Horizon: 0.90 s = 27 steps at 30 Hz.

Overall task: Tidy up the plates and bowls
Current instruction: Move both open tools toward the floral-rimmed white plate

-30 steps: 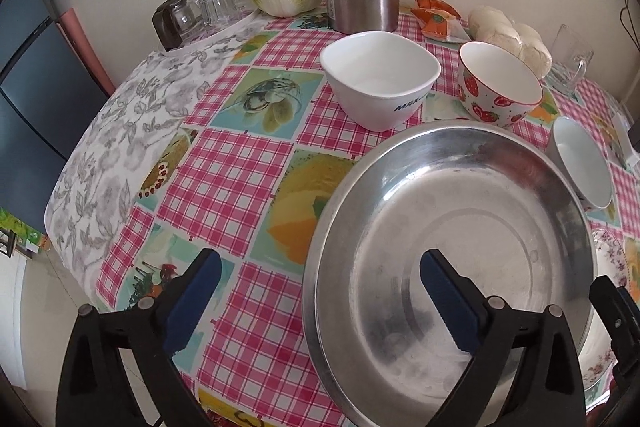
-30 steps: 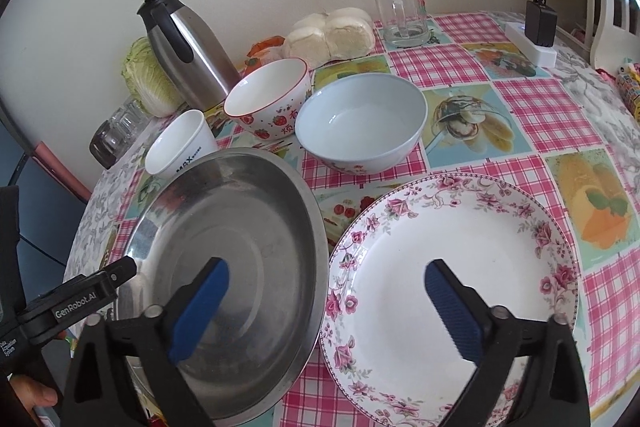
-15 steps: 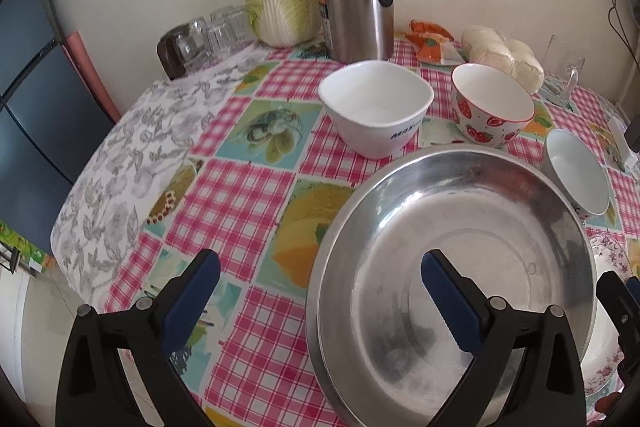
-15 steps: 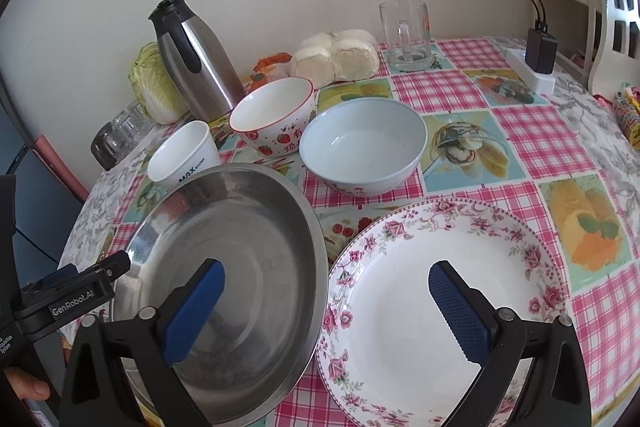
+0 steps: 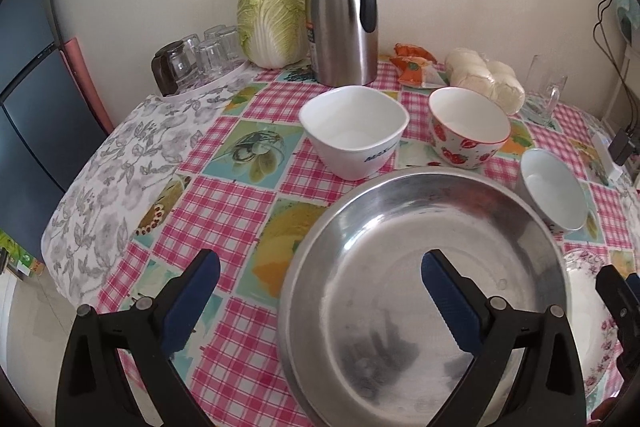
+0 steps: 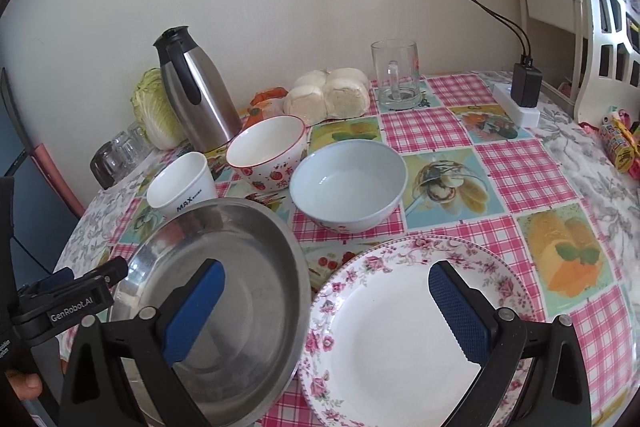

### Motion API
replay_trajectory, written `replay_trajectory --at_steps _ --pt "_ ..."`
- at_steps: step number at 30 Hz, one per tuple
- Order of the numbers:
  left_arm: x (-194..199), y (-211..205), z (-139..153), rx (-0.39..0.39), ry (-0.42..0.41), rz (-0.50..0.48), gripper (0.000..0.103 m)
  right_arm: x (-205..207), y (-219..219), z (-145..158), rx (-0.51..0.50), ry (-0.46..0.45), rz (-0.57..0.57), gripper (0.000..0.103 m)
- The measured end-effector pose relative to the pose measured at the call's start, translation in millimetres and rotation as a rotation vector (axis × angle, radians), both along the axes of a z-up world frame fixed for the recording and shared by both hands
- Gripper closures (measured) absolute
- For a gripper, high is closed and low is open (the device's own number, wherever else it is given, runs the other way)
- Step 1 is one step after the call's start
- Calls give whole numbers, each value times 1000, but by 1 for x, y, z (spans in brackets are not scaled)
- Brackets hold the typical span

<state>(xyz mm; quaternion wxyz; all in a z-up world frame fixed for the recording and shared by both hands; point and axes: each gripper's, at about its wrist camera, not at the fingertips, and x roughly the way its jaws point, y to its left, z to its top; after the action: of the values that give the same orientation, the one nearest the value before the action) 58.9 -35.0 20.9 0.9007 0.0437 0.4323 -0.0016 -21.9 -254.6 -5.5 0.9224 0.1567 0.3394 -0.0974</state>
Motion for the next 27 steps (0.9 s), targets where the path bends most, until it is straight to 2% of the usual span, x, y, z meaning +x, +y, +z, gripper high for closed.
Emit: replay_trajectory --at_steps 10,18,25,27 --pt "-14 -32 6 -126 30 -104 2 -22 -55 -12 73 41 -137 0" --pt "-34 -61 26 -258 -22 -219 2 -49 -98 -17 133 23 -263 0" --pt "-53 -93 32 -232 -44 -274 2 -62 -114 -22 151 29 -298 0" --pt "-57 -101 31 -249 -29 -302 2 -68 -119 -24 156 32 -306 0"
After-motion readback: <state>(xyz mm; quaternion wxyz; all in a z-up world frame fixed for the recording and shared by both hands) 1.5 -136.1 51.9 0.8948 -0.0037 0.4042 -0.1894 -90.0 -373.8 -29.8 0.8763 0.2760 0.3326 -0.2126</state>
